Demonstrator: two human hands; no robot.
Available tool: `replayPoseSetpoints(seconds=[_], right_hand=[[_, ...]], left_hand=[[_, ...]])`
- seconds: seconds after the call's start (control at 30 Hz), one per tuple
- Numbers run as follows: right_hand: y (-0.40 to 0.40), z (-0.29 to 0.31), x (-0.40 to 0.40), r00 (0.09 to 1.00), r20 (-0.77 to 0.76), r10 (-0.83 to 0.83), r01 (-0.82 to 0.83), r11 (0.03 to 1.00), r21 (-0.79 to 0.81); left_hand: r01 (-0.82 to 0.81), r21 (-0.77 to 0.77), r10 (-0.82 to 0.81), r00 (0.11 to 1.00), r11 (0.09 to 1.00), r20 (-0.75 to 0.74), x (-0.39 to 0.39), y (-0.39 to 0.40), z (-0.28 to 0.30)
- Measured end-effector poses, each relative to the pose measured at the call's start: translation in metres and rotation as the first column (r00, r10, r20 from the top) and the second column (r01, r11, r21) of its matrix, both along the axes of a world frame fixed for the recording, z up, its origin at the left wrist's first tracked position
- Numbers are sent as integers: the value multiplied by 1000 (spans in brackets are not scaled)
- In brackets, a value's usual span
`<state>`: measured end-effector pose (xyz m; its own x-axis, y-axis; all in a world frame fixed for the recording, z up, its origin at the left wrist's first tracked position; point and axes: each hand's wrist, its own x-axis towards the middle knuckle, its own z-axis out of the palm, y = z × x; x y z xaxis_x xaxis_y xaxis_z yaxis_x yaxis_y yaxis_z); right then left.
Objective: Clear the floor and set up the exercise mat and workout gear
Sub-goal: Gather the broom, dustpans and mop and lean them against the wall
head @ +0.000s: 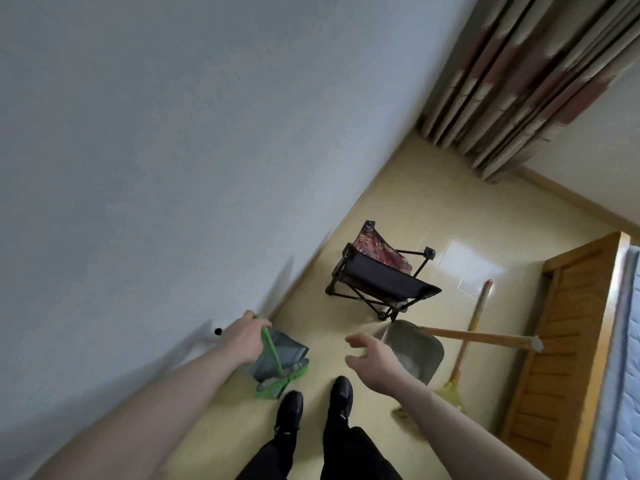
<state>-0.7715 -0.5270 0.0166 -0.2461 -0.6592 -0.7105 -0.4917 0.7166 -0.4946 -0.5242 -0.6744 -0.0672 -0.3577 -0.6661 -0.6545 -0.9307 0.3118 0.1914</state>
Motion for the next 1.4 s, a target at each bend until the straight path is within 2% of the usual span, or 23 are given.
replayPoseSetpoints(seconds=[0.13, 0.2, 0.37, 0.47, 0.53, 0.63, 0.77, 0.83, 0.93, 1.03, 1.17, 1.23, 1.33, 1.4], right_hand=[[5, -38, 27, 996, 69, 60, -67, 992, 103], [9, -51, 38, 993, 93, 77, -89, 987, 136], [20, -71, 48, 993, 91, 71, -86, 981, 176], [27, -74, 47, 995, 77, 65, -78, 979, 189], [31, -71, 44, 995, 59, 75, -84, 981, 177], [32, -64, 46, 991, 32, 128, -131, 985, 112], [21, -55, 61, 977, 73, 201, -197, 978, -63], [8, -52, 72, 971, 79, 226, -212, 965, -156], [-7, -44, 87, 970, 68, 235, -215, 952, -220], [-5, -45, 87, 974, -4, 229, -223, 946, -235], [9, -44, 63, 987, -93, 134, -148, 976, -158], [18, -41, 51, 990, -92, 110, -122, 983, -134], [31, -36, 33, 991, -96, 90, -101, 988, -116], [35, -32, 28, 994, -94, 63, -75, 987, -139]], left_hand=[[274, -69, -272, 962, 959, 36, 8, 26, 1], [347, -57, -343, 937, 936, 68, 5, 24, 6], [451, 167, -465, 884, 877, 52, -13, 10, 20], [494, 196, -505, 863, 847, 7, -15, 16, 19], [459, 148, -455, 889, 876, -59, -18, 24, 22], [295, 35, -279, 931, 955, -234, -21, 43, 41], [176, -104, -204, 870, 979, -449, -18, 65, 90], [126, -107, -164, 841, 986, -516, -12, 70, 109], [74, -3, -63, 827, 997, -558, 0, 68, 124], [76, 73, -34, 887, 994, -461, 19, 50, 110], [-11, -81, 4, 996, 997, -90, 54, 12, 54], [-6, -83, 11, 998, 996, 62, 65, -2, 30], [-46, -25, 48, 991, 999, 121, 65, -6, 5], [-67, -55, 76, 983, 996, 170, 64, -4, -3]])
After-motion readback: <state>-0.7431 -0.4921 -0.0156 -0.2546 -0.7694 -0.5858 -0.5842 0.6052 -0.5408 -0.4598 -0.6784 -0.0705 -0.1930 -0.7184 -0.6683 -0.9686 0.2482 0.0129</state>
